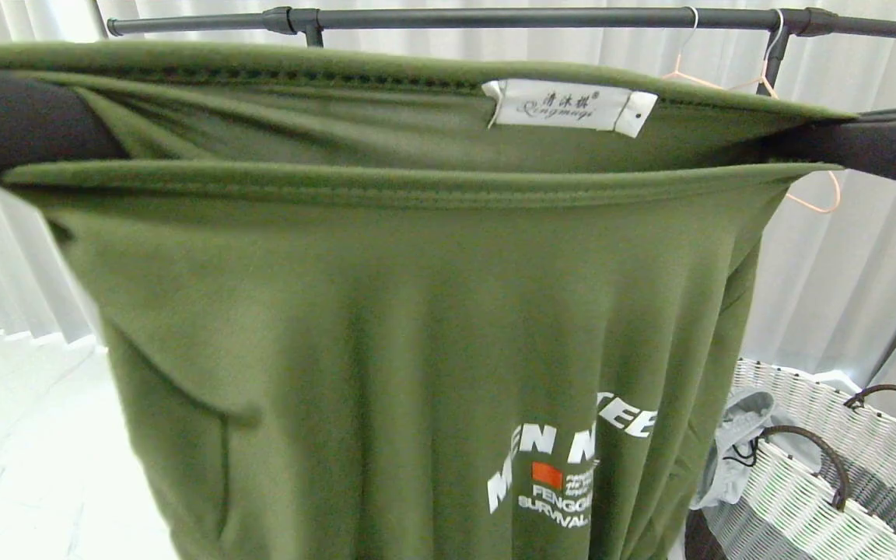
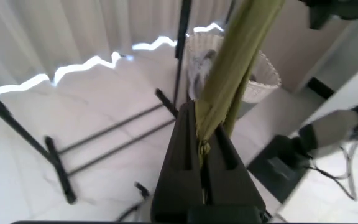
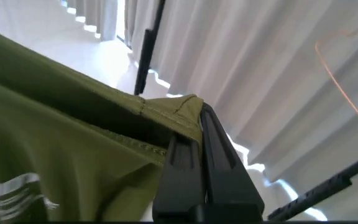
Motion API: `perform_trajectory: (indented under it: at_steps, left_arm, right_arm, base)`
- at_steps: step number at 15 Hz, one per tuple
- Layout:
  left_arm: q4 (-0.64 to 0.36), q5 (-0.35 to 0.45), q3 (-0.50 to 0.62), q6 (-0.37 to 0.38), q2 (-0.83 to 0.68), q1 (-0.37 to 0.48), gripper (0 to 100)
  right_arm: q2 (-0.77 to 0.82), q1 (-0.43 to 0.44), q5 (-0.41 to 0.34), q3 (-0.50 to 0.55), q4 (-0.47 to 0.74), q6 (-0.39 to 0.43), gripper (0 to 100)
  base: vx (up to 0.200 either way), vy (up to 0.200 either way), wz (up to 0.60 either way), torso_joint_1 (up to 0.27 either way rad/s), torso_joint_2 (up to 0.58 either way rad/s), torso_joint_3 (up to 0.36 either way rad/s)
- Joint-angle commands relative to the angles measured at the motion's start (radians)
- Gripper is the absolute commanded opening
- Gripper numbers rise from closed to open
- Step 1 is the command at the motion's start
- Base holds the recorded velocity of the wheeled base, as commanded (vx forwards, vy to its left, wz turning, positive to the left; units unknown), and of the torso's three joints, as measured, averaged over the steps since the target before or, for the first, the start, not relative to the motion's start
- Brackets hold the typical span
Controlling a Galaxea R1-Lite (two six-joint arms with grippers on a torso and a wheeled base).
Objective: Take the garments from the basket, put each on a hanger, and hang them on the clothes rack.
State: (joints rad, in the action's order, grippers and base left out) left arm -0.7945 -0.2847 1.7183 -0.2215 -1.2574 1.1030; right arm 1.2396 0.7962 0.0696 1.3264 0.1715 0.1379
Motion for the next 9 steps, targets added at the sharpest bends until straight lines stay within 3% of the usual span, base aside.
perform_trajectory:
  at_steps: [1,4,9]
  left_arm:
    - [0.003,0.048,0.015,0.044,-0.077,-0.107,0]
    - [0.106,0.047,-0.101,0.048,-0.094,-0.103,0]
    - [0.132,0.044,-0.101,0.062,-0.096,-0.103,0]
  right_arm:
    - [-0.026,-0.002,-0.001,-0.006,0.028,-0.021,0]
    - [-0.063,0.078,-0.001,-0.082,0.043,-0.024,0]
    - [-0.068,0.097,0.003,-0.096,0.043,-0.024,0]
  base:
    - [0.0,0.0,0.0,0.0,0.0,0.0]
    - [0.0,0.0,0.0,0.0,0.0,0.0]
    - [0.0,0.0,0.0,0.0,0.0,0.0]
